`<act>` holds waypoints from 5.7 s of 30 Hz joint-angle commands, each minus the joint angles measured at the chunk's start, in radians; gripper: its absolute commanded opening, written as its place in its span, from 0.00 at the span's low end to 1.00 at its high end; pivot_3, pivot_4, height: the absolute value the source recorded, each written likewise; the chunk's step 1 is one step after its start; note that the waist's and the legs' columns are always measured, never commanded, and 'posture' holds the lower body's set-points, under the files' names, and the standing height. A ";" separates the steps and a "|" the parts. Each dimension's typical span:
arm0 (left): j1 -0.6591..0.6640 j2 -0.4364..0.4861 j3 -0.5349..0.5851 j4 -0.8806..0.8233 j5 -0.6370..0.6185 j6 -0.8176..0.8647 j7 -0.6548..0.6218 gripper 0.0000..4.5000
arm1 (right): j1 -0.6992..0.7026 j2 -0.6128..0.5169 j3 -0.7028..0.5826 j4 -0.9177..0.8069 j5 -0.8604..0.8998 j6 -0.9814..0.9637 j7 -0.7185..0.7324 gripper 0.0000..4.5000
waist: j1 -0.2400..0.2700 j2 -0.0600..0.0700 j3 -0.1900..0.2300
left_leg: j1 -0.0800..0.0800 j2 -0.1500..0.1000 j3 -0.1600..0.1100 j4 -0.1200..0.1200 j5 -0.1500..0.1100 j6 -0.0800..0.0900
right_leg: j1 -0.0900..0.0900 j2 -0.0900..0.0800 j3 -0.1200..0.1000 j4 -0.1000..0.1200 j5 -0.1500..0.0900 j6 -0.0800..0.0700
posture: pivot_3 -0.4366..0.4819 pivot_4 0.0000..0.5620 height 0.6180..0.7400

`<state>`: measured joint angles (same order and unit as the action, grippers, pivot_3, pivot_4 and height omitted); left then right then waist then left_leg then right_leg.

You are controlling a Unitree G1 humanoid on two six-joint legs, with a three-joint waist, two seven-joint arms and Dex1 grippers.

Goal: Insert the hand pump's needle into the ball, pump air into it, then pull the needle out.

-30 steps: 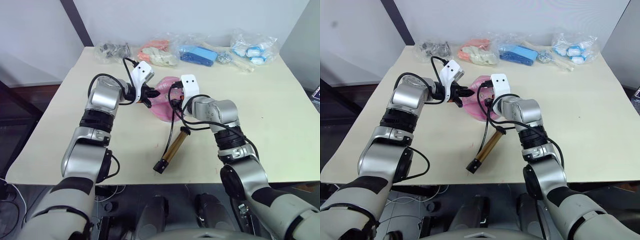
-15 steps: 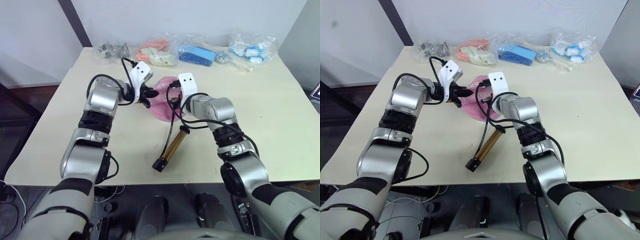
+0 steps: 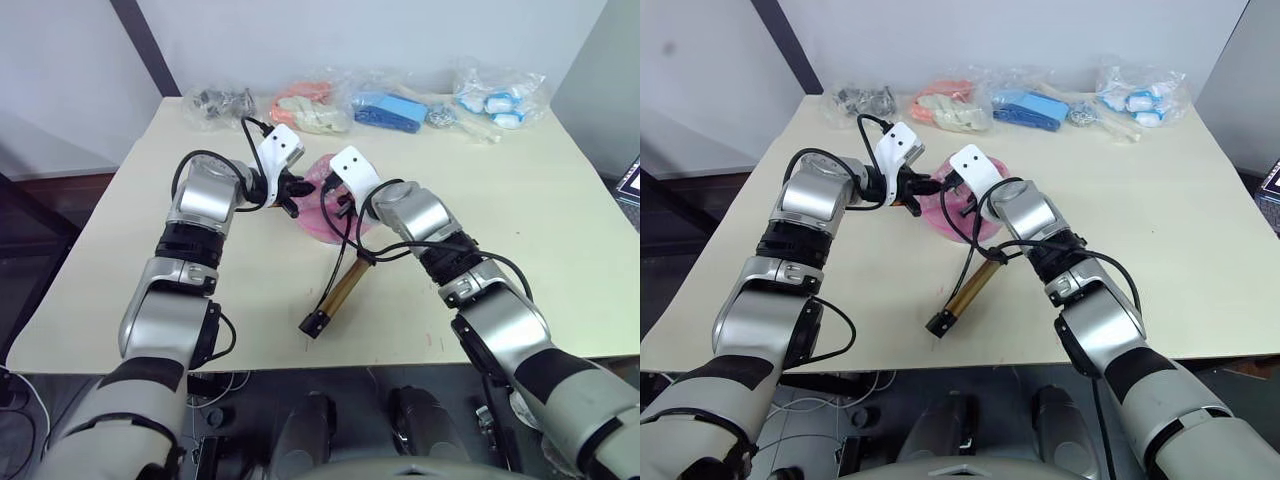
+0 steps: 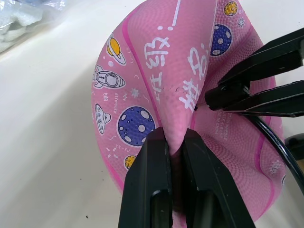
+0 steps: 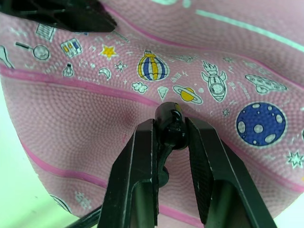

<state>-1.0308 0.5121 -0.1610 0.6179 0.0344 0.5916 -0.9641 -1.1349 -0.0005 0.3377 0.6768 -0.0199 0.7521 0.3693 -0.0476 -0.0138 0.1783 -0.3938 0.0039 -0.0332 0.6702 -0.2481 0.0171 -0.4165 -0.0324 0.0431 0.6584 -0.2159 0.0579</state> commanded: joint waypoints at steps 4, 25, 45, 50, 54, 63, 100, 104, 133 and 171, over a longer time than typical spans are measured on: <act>0.046 -0.025 -0.040 0.005 0.005 0.017 -0.020 0.00 | -0.035 0.009 0.006 0.145 -0.054 -0.107 0.033 0.08 | -0.011 0.000 -0.001 | 0.002 0.001 0.000 0.000 0.000 0.000 | 0.002 0.001 0.000 0.000 0.000 0.000 | 0.48 0.27 1.00; 0.066 -0.018 -0.034 0.000 0.011 0.020 -0.014 0.00 | -0.088 0.044 -0.083 0.346 -0.056 -0.209 0.072 0.08 | -0.022 0.000 -0.002 | 0.012 0.002 0.000 -0.002 0.000 0.000 | 0.009 0.000 0.002 0.000 -0.001 -0.001 | 0.48 0.27 1.00; 0.089 -0.020 -0.032 -0.030 0.003 0.021 -0.023 0.00 | -0.146 0.096 -0.067 0.459 -0.123 -0.290 0.125 0.08 | -0.026 0.001 -0.005 | 0.013 0.002 0.001 -0.004 0.000 0.000 | 0.009 0.000 0.003 0.000 -0.001 -0.001 | 0.48 0.27 1.00; 0.102 -0.021 -0.029 -0.051 -0.002 0.027 -0.028 0.00 | -0.145 0.115 -0.062 0.489 -0.146 -0.309 0.130 0.08 | -0.027 0.001 -0.007 | 0.013 0.002 0.001 -0.004 0.000 0.000 | 0.009 0.000 0.003 -0.001 -0.001 -0.001 | 0.48 0.27 1.00; 0.117 -0.022 -0.025 -0.080 -0.016 0.035 -0.044 0.00 | -0.145 0.121 -0.071 0.508 -0.156 -0.321 0.128 0.08 | -0.031 0.001 -0.012 | 0.014 0.002 0.001 -0.006 0.000 0.000 | 0.009 0.000 0.003 -0.001 -0.001 -0.002 | 0.48 0.27 1.00; 0.154 -0.014 -0.019 -0.148 -0.031 0.070 -0.065 0.00 | -0.138 0.128 -0.075 0.544 -0.171 -0.351 0.127 0.08 | -0.043 0.001 -0.014 | 0.015 0.002 0.001 -0.009 0.000 0.000 | 0.009 0.000 0.003 -0.002 -0.002 -0.003 | 0.48 0.27 1.00; 0.265 0.035 0.007 -0.353 -0.162 0.246 -0.145 0.00 | -0.099 0.182 -0.080 0.600 -0.223 -0.420 0.124 0.08 | -0.062 0.001 -0.016 | 0.026 0.003 0.001 -0.025 0.000 0.000 | 0.009 0.003 0.010 -0.002 -0.006 -0.009 | 0.48 0.27 1.00; 0.270 0.035 0.013 -0.356 -0.189 0.273 -0.156 0.00 | -0.101 0.170 -0.079 0.585 -0.230 -0.412 0.143 0.08 | -0.064 0.000 -0.016 | 0.028 0.003 0.002 -0.027 0.000 0.000 | 0.010 0.003 0.010 -0.003 -0.006 -0.009 | 0.48 0.27 1.00; 0.305 0.088 0.044 -0.387 -0.273 0.325 -0.166 0.00 | -0.092 0.218 -0.078 0.603 -0.244 -0.429 0.139 0.08 | -0.072 -0.001 -0.017 | 0.030 0.002 0.001 -0.034 0.000 -0.001 | 0.010 0.002 0.010 -0.007 -0.007 -0.011 | 0.48 0.27 1.00; 0.351 0.090 0.120 -0.410 -0.265 0.312 -0.053 0.00 | -0.052 0.288 -0.070 0.667 -0.235 -0.443 0.070 0.08 | -0.071 -0.001 -0.017 | 0.030 0.002 0.001 -0.037 0.000 -0.001 | 0.011 0.001 0.010 -0.010 -0.007 -0.011 | 0.48 0.27 1.00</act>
<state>-0.7107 0.6299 0.0045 0.2198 -0.1732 0.8838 -0.9700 -1.2599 0.1757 0.2546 1.2412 -0.2265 0.2630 0.4918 -0.1191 -0.0147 0.1608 -0.3642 0.0062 -0.0322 0.6335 -0.2485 0.0163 -0.4060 -0.0317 0.0529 0.6479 -0.2232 0.0469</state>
